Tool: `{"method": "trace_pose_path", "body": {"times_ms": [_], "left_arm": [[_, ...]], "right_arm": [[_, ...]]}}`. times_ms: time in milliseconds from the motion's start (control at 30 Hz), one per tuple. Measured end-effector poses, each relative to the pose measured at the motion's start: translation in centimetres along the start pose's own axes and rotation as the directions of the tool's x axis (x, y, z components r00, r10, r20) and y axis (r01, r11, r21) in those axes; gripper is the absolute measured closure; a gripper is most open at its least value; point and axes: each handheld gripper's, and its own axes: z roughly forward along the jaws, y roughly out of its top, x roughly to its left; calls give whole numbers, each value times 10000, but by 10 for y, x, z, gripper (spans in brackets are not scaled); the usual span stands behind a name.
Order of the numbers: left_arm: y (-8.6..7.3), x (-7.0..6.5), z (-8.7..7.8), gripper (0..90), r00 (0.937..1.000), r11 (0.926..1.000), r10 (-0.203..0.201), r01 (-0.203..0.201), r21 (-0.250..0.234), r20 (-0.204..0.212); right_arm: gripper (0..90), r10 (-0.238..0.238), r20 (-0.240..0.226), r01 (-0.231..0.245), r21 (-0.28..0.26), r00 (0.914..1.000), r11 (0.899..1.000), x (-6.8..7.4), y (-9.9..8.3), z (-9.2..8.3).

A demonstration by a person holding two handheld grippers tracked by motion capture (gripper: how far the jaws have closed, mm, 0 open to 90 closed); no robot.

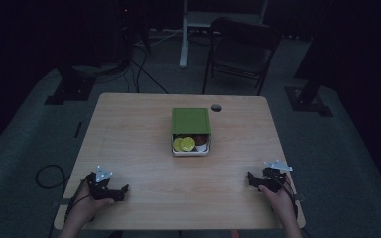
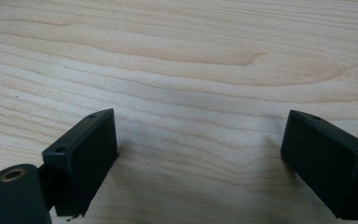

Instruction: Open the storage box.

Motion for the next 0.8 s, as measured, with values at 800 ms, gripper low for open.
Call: {"method": "trace_pose_path", "body": {"times_ms": [800], "left_arm": [[28,-36,12,14,9683,9668,2497,-2490,-581,56]], "right_arm": [[102,-6,5,6,2,10000,10000,0,0,0]]}}
